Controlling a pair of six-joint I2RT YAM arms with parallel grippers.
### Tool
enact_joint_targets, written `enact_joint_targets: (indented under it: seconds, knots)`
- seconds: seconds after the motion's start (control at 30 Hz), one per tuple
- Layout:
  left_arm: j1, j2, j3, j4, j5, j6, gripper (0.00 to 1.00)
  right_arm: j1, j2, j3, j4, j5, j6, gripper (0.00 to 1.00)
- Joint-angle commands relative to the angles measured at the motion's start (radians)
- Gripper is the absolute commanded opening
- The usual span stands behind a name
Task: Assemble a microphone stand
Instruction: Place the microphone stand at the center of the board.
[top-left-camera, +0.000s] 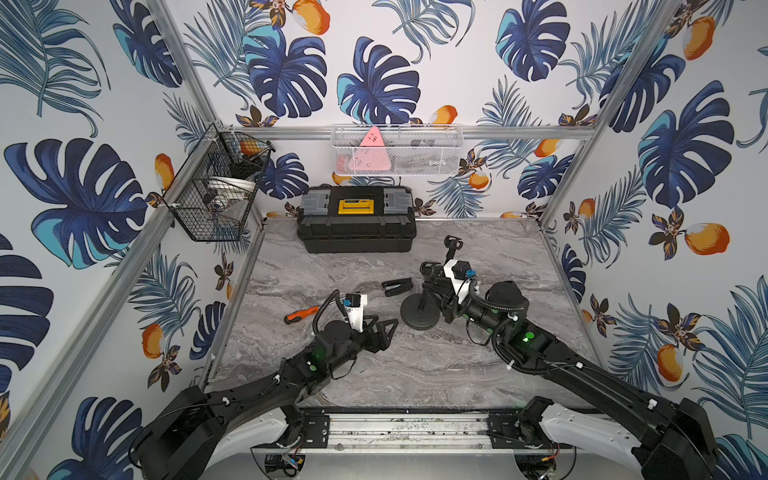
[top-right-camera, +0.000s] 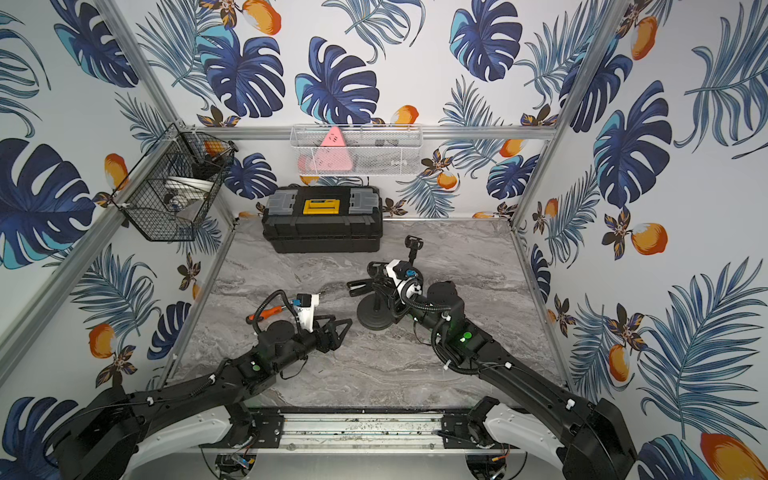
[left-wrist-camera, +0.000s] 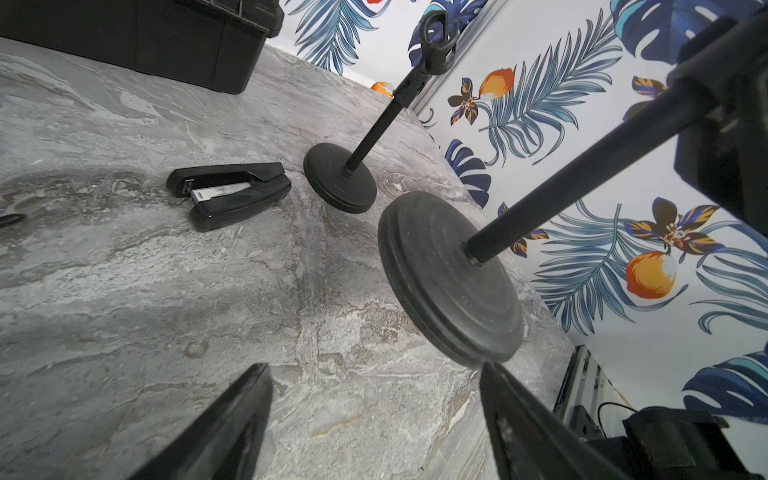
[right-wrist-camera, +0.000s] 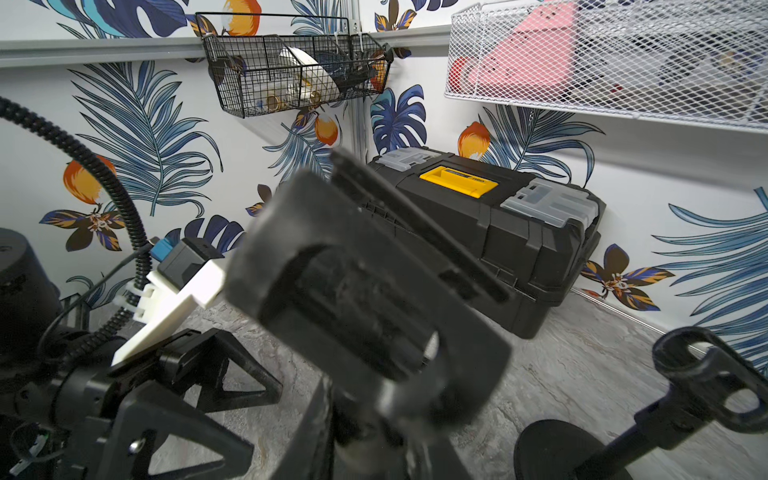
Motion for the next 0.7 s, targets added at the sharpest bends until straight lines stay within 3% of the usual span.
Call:
enact_joint_targets:
  seconds: [0.0, 0.23, 0.47, 0.67]
  knots:
    - [0.002, 0.02, 0.005, 0.089, 0.028, 0.102, 0.83, -0.001, -0.004, -0.022, 0.051, -0.005, -0.021, 0.0]
    - [-0.004, 0.11, -0.01, 0.246, 0.123, 0.27, 0.82, 0.0, -0.016, -0.149, 0.134, 0.026, -0.022, 0.0]
    - [-0.041, 0.277, -0.086, 0.567, 0.154, 0.445, 0.81, -0.001, -0.019, -0.247, 0.216, 0.012, -0.042, 0.0]
    - [-0.055, 0.392, -0.07, 0.643, 0.174, 0.523, 0.8, -0.001, -0.01, -0.337, 0.331, 0.002, -0.066, 0.0]
